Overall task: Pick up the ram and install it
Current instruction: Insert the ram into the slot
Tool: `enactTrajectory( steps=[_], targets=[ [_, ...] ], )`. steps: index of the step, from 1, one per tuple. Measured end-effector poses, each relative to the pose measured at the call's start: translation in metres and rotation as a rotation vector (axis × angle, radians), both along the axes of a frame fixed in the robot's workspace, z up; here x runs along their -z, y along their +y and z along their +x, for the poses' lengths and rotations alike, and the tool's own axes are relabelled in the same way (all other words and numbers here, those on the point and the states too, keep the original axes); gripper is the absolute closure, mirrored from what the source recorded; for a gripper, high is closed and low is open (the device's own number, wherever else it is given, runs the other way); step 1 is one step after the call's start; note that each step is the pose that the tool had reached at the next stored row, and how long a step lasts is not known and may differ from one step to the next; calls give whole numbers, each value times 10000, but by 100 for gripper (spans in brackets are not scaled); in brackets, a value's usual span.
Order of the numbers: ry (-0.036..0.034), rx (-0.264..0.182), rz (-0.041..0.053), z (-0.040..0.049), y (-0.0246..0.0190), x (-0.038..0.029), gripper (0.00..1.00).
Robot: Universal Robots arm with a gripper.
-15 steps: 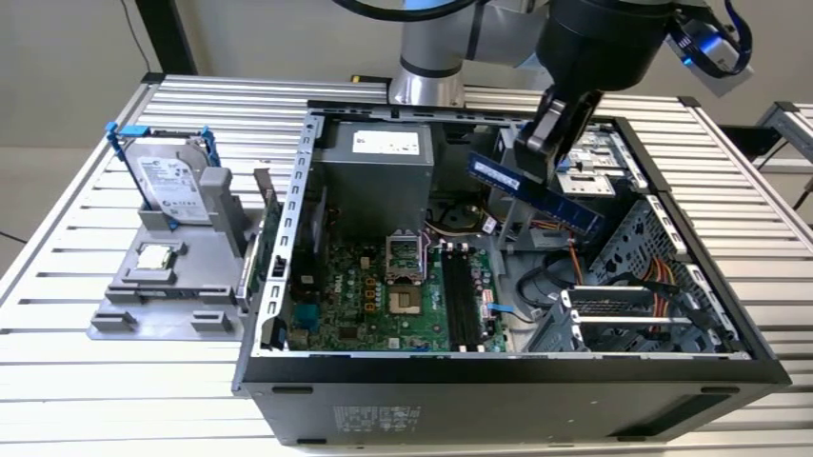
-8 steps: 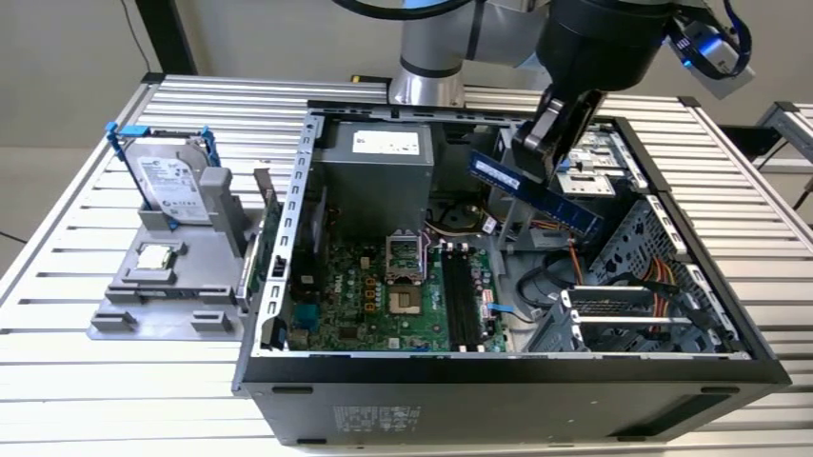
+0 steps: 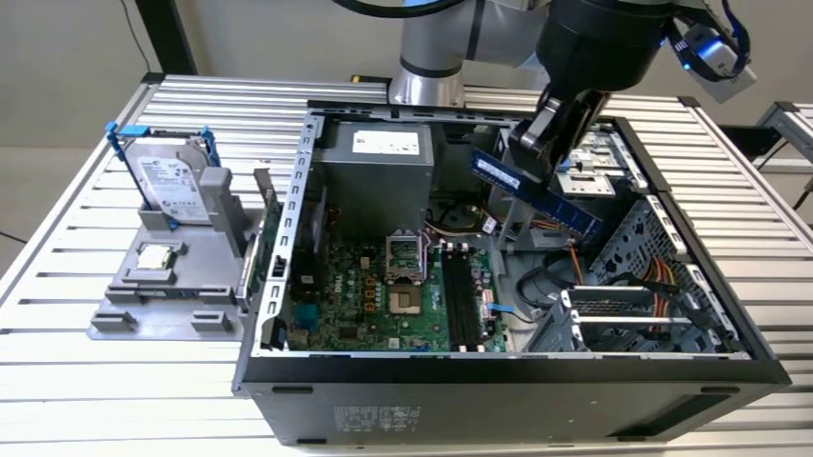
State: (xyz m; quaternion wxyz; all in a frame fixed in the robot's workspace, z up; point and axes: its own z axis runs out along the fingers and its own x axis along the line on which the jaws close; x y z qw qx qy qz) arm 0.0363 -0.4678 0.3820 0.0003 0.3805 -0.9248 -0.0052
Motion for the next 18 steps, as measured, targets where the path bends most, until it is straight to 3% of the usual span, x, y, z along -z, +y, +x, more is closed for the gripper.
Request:
enactTrajectory(
  steps=[18],
  targets=[
    [0,1355,-1,0,-1,0,100]
  ],
)
